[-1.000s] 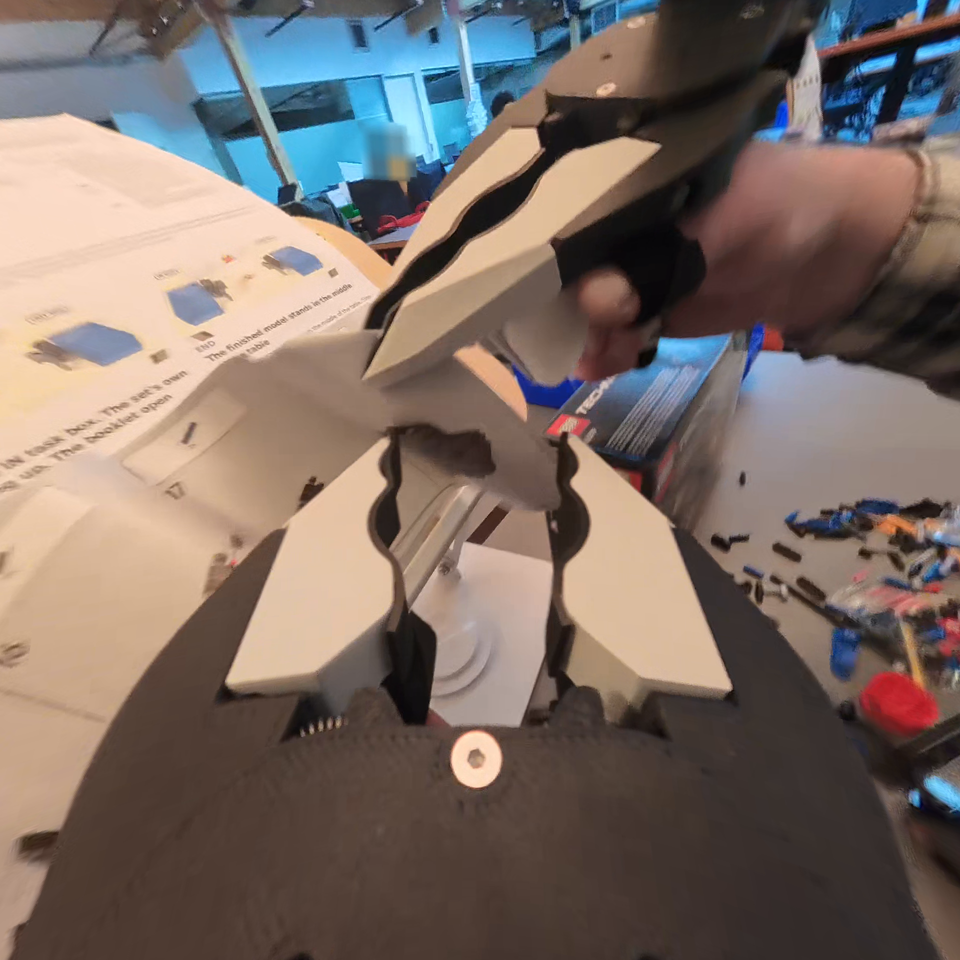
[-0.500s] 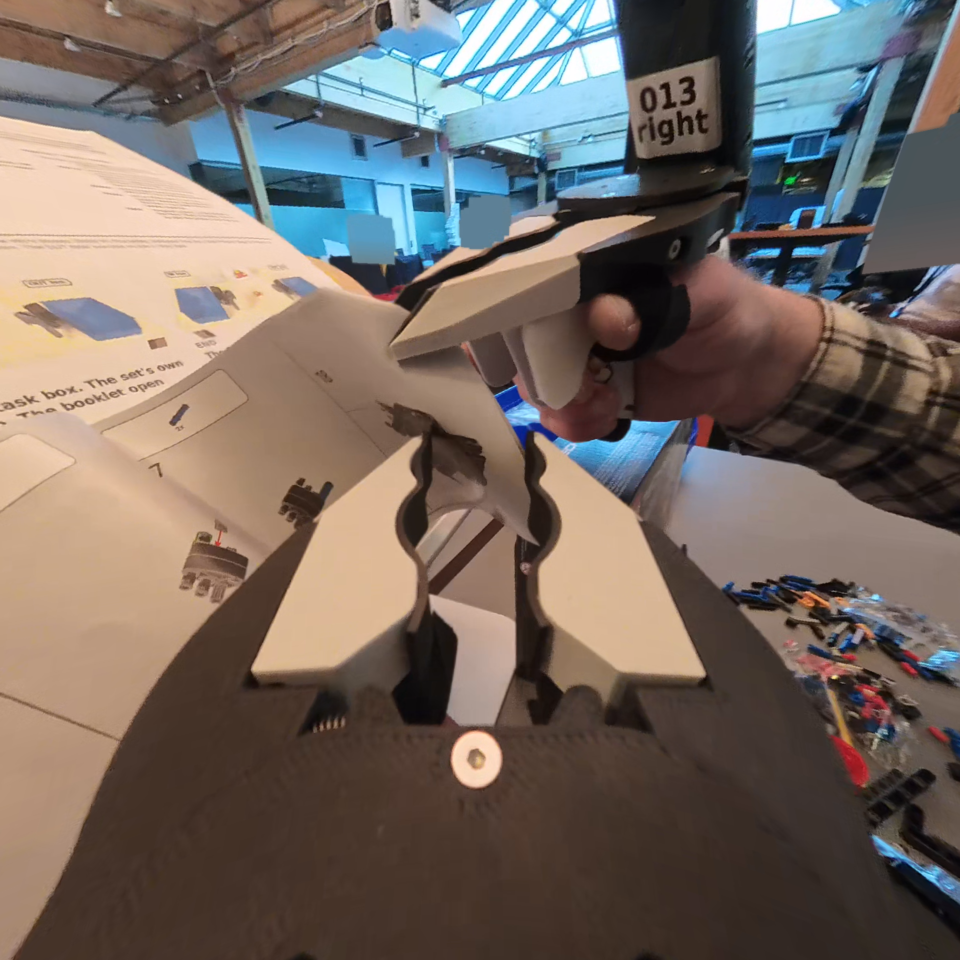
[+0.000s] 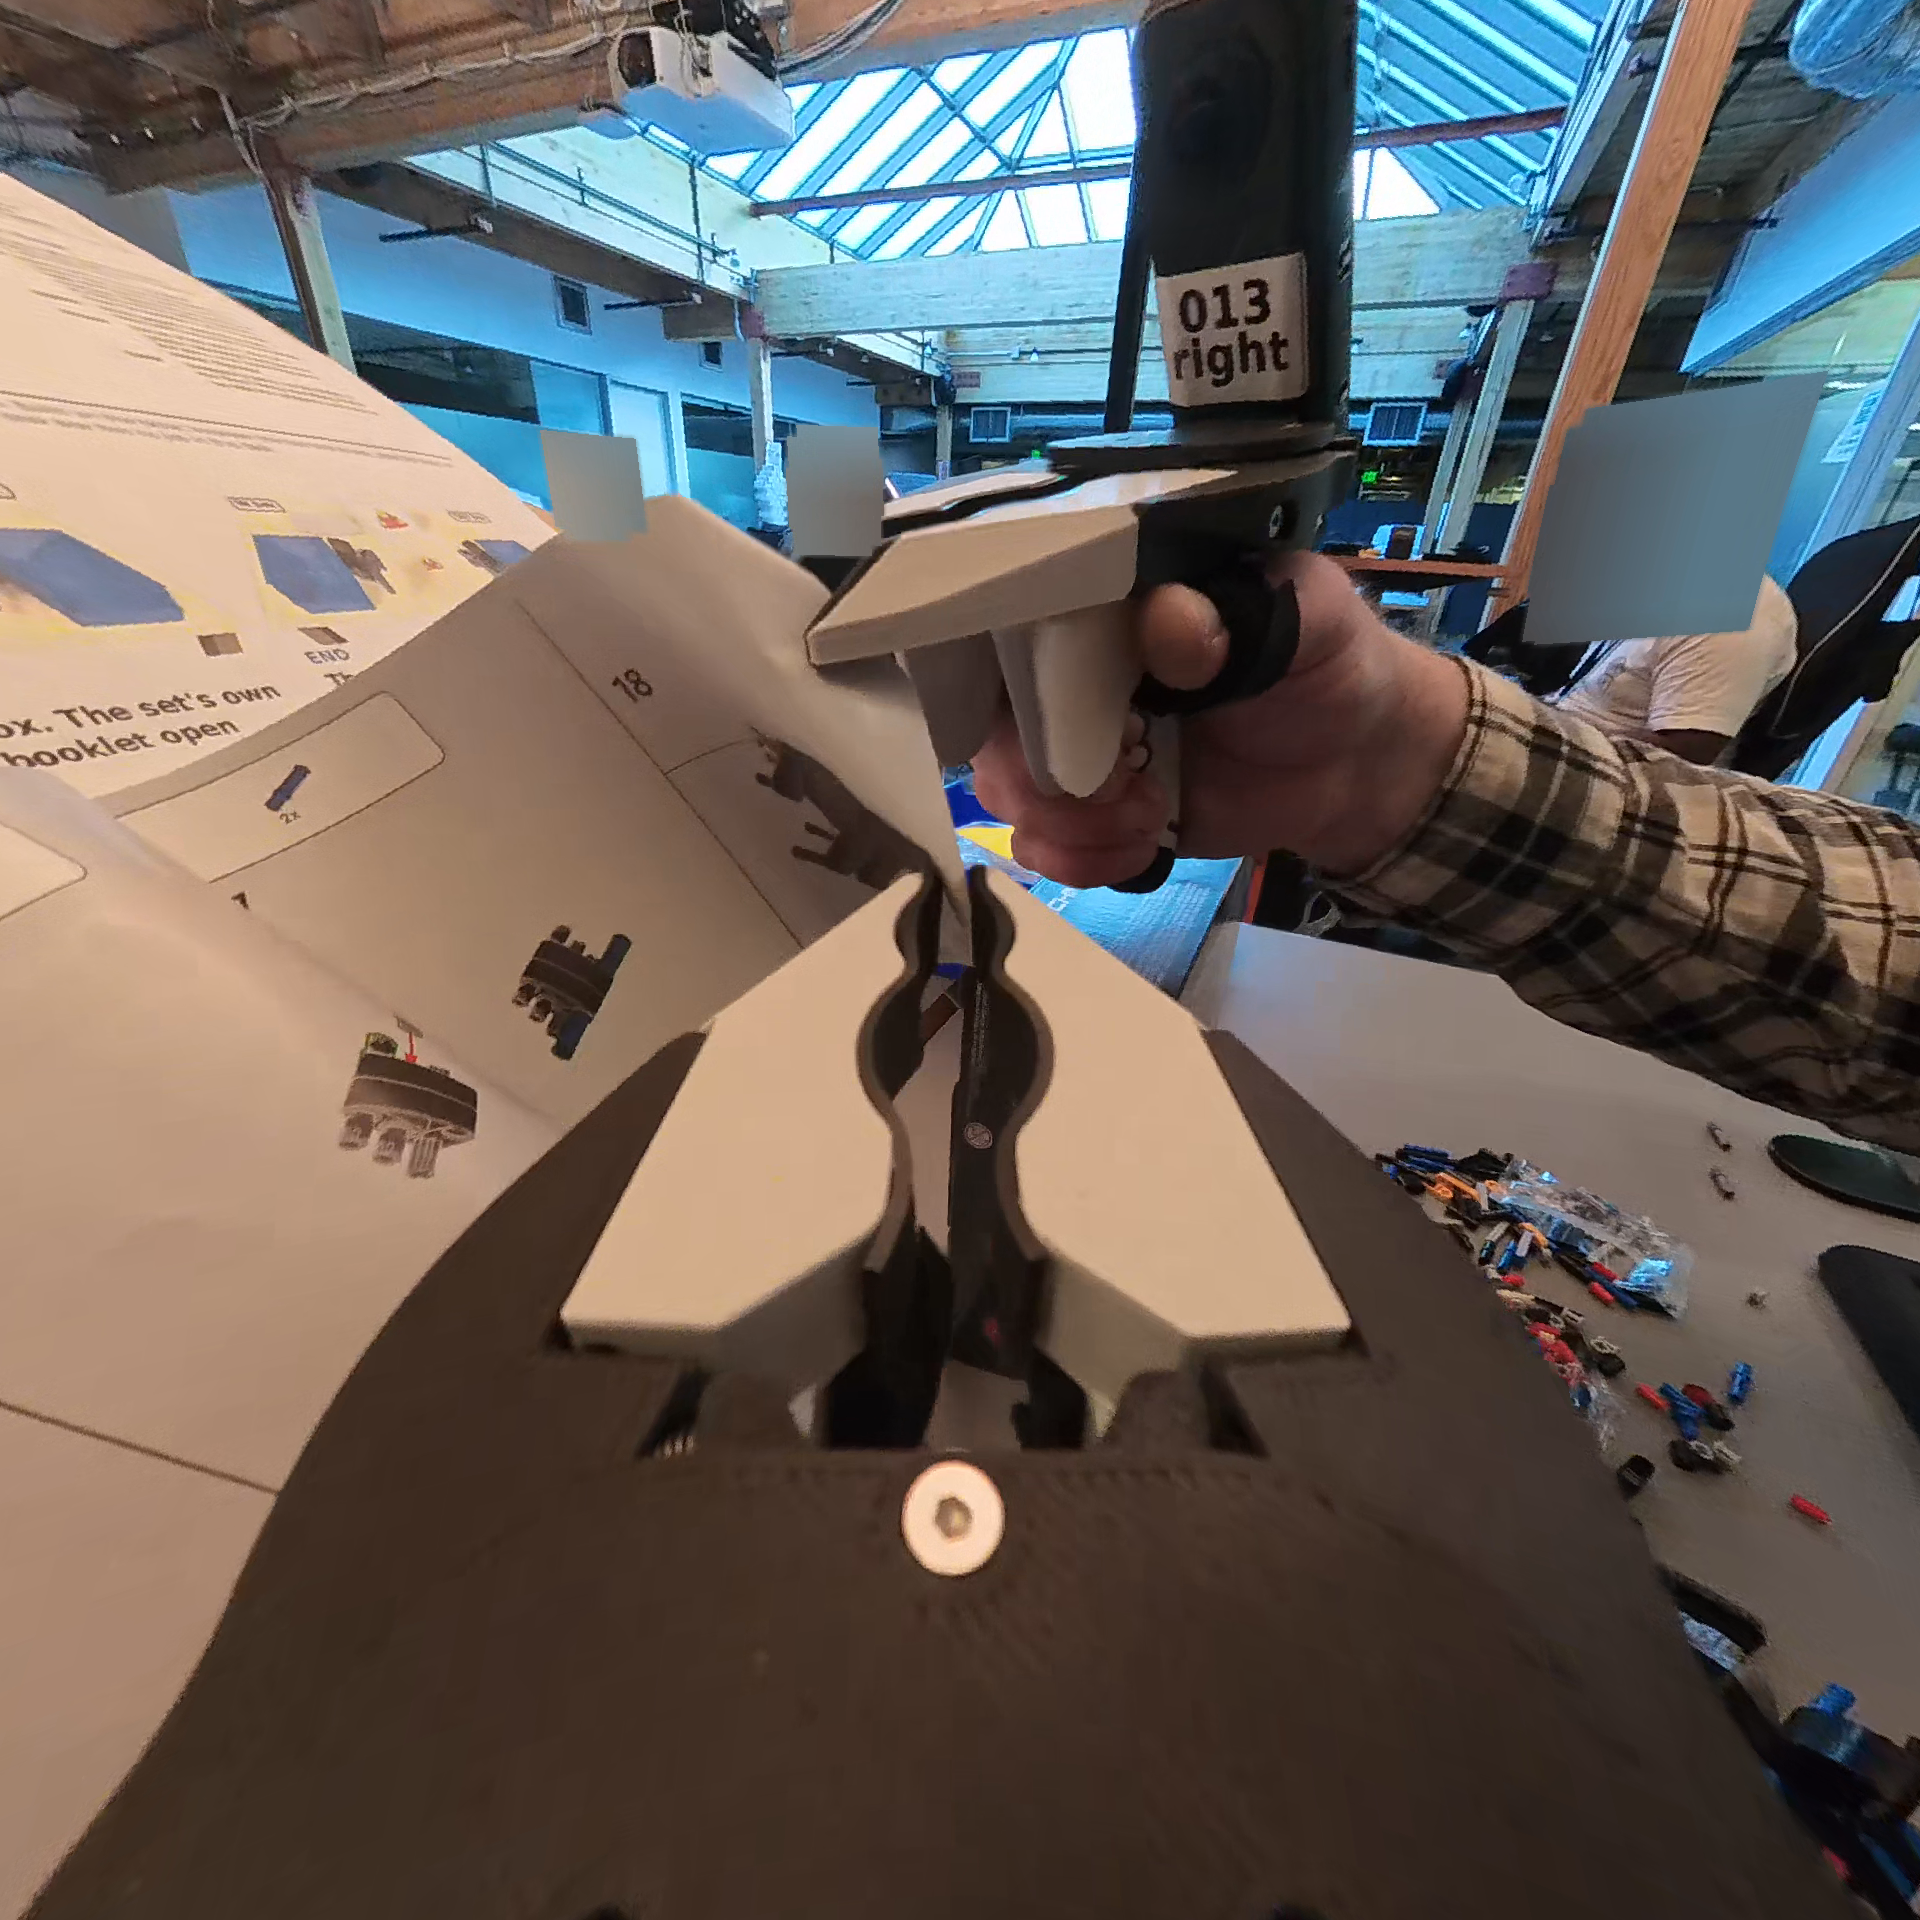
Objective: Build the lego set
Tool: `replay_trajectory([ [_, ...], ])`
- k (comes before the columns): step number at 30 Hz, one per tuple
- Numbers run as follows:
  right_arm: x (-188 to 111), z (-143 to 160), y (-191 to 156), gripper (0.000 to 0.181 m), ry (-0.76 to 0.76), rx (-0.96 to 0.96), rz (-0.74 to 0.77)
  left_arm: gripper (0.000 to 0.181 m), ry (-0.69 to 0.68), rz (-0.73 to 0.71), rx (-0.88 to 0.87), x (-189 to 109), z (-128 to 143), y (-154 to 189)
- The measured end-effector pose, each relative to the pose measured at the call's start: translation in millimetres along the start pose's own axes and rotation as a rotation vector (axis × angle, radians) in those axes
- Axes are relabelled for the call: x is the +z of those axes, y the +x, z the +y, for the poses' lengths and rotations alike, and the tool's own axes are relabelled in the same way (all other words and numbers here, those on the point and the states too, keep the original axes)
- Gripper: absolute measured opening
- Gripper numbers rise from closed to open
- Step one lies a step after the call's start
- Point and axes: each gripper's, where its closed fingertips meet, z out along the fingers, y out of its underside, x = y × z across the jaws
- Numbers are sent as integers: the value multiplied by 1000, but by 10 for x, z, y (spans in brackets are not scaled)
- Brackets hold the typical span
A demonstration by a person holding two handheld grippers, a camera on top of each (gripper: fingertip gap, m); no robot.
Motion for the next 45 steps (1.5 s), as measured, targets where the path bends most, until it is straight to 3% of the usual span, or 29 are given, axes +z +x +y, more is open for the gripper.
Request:
replay_trajectory([
  [12,-23,7,-19,10,7,32,-32,0,2,72,-38,-58,14,27],
  [19,-136,46,-19,49,-74,-108,70,0,12,90,-78,-84,-14,17],
  [23,-121,142,-101,54,-140,-151,69,0,27,106,-113,-64,-27,37],
  [34,-55,201,-256,1,-117,-221,27,0,59,119,-172,-75,-58,15],
  [45,-97,184,-297,0,-88,-212,0,0,75,143,-197,-107,-90,23],
])
